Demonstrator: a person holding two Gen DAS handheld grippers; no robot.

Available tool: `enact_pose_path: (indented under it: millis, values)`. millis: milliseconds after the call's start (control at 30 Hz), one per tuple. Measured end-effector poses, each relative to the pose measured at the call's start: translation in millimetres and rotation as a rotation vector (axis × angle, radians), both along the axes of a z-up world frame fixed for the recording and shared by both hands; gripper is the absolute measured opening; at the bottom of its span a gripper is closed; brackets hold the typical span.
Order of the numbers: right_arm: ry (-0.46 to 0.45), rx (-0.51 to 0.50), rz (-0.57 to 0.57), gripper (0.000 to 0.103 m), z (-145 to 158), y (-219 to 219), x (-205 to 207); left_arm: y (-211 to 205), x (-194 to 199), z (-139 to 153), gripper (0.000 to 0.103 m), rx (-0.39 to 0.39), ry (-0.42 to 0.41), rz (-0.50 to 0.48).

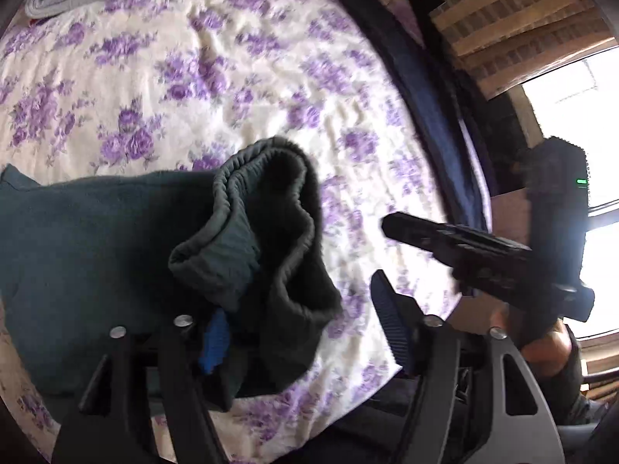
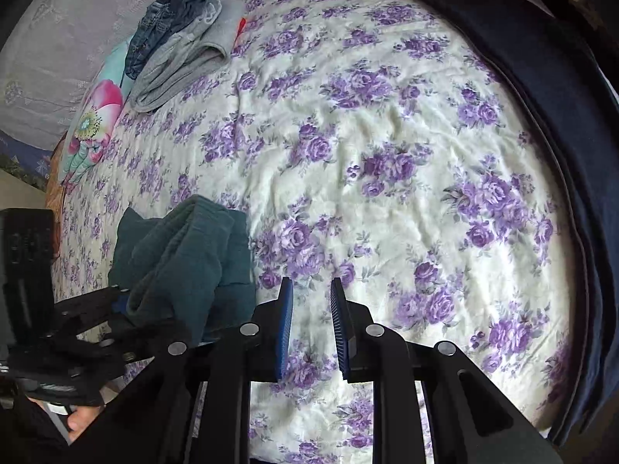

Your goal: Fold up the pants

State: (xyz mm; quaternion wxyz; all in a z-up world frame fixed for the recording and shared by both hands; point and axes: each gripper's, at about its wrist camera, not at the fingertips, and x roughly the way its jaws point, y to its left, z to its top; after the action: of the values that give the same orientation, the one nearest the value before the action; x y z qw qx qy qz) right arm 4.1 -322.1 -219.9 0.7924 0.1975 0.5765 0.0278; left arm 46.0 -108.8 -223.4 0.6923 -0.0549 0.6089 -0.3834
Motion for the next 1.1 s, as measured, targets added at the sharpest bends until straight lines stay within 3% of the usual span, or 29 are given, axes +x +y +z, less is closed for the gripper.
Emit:
enact_pose_path:
  millis: [67,133,200,267,300,367,433,533,567,700,733,767,800,1000,1100]
  values:
    - [-0.019,-0.015,0.039,0.021,12,12,4,22,-4,30,0.086,-0.104,-0.024,0.014]
    - [-0.048,-0.011,0.080,0.022,27,26,8,49,-3,52,0.088,-0.137,-0.074,0.071]
    - [-0.083,0.003,0.132,0.023,43,41,9,81,5,64,0.088,-0.076,-0.133,0.165]
    - [-0.104,0.011,0.189,0.025,52,58,11,110,12,55,0.085,-0.008,-0.139,0.240]
    - [-0.103,0.004,0.217,0.026,53,66,12,122,15,48,0.082,0.006,-0.121,0.269]
    - [-0.095,-0.046,0.245,0.031,50,77,16,134,19,28,0.066,0.013,-0.059,0.295]
    - [-0.067,-0.102,0.239,0.038,43,78,22,137,19,8,0.061,0.029,-0.022,0.306]
    - [-0.023,-0.115,0.230,0.057,28,64,29,129,13,-23,0.047,0.065,0.043,0.296]
    - [-0.008,-0.115,0.229,0.058,21,58,31,130,12,-31,0.040,0.084,0.053,0.295]
    - [0.097,0.042,0.188,0.060,-18,29,44,139,10,-45,0.031,0.095,0.077,0.302]
    - [0.119,0.117,0.178,0.059,-28,24,47,141,10,-46,0.028,0.100,0.079,0.304]
    - [0.126,0.197,0.177,0.051,-34,23,48,143,10,-47,0.024,0.104,0.081,0.305]
    - [0.121,0.256,0.185,0.021,-36,25,49,146,8,-48,0.023,0.108,0.081,0.308]
    - [-0.024,0.145,0.233,0.020,17,52,53,171,-8,-46,0.014,0.094,0.091,0.375]
    - [-0.040,0.084,0.255,0.020,19,58,62,177,-12,-45,0.014,0.082,0.089,0.393]
